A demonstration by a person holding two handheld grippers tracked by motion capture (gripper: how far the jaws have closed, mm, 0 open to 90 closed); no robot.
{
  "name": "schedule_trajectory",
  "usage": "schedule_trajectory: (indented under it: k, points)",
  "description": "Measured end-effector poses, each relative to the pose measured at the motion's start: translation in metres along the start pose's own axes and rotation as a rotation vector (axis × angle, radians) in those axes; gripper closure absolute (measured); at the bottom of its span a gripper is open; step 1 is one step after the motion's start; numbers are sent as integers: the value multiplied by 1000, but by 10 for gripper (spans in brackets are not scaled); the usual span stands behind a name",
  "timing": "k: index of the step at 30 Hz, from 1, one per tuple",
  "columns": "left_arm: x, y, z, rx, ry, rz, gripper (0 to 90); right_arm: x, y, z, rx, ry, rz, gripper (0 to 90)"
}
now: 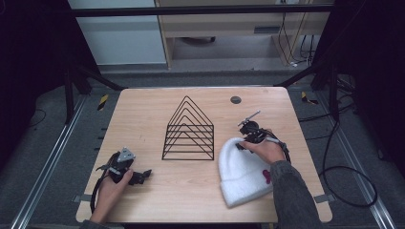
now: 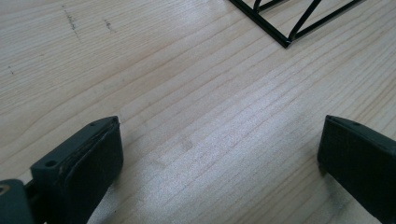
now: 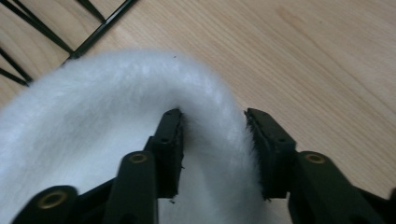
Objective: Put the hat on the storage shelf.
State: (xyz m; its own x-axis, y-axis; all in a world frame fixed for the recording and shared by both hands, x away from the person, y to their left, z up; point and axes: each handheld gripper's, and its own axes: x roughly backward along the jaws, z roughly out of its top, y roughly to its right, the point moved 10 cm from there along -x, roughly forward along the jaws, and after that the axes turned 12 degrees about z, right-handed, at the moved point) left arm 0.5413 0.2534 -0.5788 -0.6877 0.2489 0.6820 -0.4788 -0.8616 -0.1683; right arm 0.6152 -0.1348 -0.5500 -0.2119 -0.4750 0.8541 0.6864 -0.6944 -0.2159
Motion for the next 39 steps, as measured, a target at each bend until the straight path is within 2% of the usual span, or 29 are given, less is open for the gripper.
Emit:
schedule_trajectory:
  k: [3, 6, 8, 9, 15, 16, 19, 20, 22, 23, 25, 28, 30, 32, 33, 34, 36, 38, 39]
  points:
    - [0, 0, 0, -1, 0, 0, 0, 1, -4, -1, 0, -8, 29, 743]
    - [0, 0, 0, -1, 0, -1, 0, 4, -8, -2, 17, -6, 32, 807]
    - [0, 0, 0, -2, 0, 0, 0, 6, -9, -2, 24, -5, 34, 815]
    - [0, 0, 0, -2, 0, -1, 0, 10, -13, -1, 43, 12, 28, 823]
    - [0, 0, 0, -1, 0, -1, 0, 36, -28, 0, 61, 136, 16, 825]
    - [0, 0, 0, -1, 0, -1, 0, 36, -28, 0, 61, 136, 16, 825]
    - [0, 0, 0, -2, 0, -2, 0, 56, -35, -2, 90, 211, 2, 827]
    - [0, 0, 0, -4, 0, -2, 0, 68, -40, -4, 100, 253, -3, 828]
    - [0, 0, 0, -1, -2, -3, 0, 73, -42, -5, 103, 265, -10, 828]
    - [0, 0, 0, -2, -3, -2, 0, 89, -49, -9, 116, 298, -25, 829]
    - [-1, -1, 0, -4, -3, 1, 0, 94, -51, -10, 123, 311, -29, 829]
    - [-2, -1, 2, 9, 0, 16, 0, 124, -64, -15, 134, 386, -56, 831]
    - [-2, -1, 4, 16, 7, 21, 11, 129, -66, -15, 136, 397, -58, 831]
    - [-1, -1, 6, 11, 17, 27, 40, 148, -78, -14, 147, 446, -63, 832]
    - [2, 0, 9, 15, 35, 27, 43, 154, -82, -13, 152, 463, -65, 833]
    - [10, 3, 18, 21, 78, 17, 44, 162, -88, -10, 163, 487, -66, 833]
    - [14, 3, 23, 15, 86, 15, 43, 167, -91, -8, 168, 500, -69, 834]
    - [27, 7, 40, -15, 116, 3, 41, 184, -105, 2, 200, 549, -70, 834]
    - [27, 7, 40, -15, 116, 3, 42, 184, -105, 2, 200, 549, -70, 834]
